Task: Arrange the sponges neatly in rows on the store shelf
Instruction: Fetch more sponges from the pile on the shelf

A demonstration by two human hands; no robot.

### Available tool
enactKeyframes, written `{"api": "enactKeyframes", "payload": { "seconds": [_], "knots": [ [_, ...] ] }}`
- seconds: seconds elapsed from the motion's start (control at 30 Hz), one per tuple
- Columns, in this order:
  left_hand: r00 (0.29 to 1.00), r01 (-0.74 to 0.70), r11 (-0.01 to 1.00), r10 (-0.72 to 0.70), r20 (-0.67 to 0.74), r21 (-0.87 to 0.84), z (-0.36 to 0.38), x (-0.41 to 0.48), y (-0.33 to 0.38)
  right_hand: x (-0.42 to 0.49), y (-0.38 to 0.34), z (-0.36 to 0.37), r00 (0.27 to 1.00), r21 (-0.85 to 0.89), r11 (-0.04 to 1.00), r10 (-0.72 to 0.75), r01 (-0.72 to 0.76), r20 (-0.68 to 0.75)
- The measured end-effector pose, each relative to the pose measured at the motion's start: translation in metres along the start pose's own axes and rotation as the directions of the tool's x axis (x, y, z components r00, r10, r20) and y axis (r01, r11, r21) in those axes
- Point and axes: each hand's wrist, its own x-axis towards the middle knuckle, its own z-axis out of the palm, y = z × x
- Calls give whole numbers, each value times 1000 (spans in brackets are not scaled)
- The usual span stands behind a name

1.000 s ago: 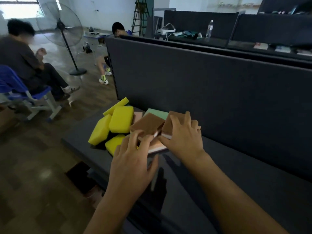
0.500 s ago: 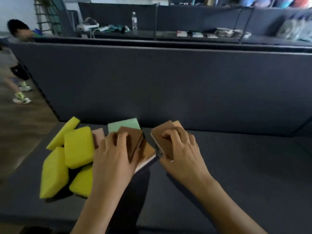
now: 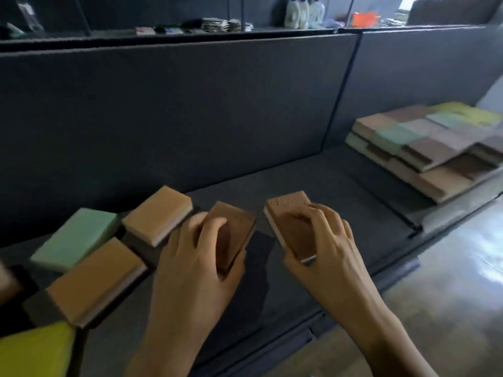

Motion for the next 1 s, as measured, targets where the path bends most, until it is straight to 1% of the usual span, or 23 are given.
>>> {"api": "enactKeyframes", "payload": {
  "seconds": [0.13,0.27,0.4,0.47,0.6,0.73,0.9,1.0],
  "knots": [
    [993,-97,994,100,65,-50,33,15,53,-15,50,-37,994,-80,993,79,-85,-69],
    [980,-159,983,167,103,-89,74,30,112,-22,108,-74,985,-99,984,138,-149,-104],
    [970,-189,976,203,131,-111,116,42,169,-23,168,-111,982,-138,975,160,-173,-105],
    [967,-199,974,213,139,-110,134,47,194,-22,196,-125,981,-131,976,161,-174,-105],
    [968,-191,976,204,144,-102,168,58,234,-15,242,-148,986,-103,984,136,-146,-98],
    [979,-145,986,156,132,-87,191,68,258,-6,275,-161,993,-96,991,92,-98,-70],
    [985,-93,994,101,142,-60,205,81,266,11,291,-166,998,-77,996,45,-48,-39],
    [982,-92,995,98,161,-45,211,91,263,22,290,-166,998,-67,998,15,-20,-69]
  ]
}}
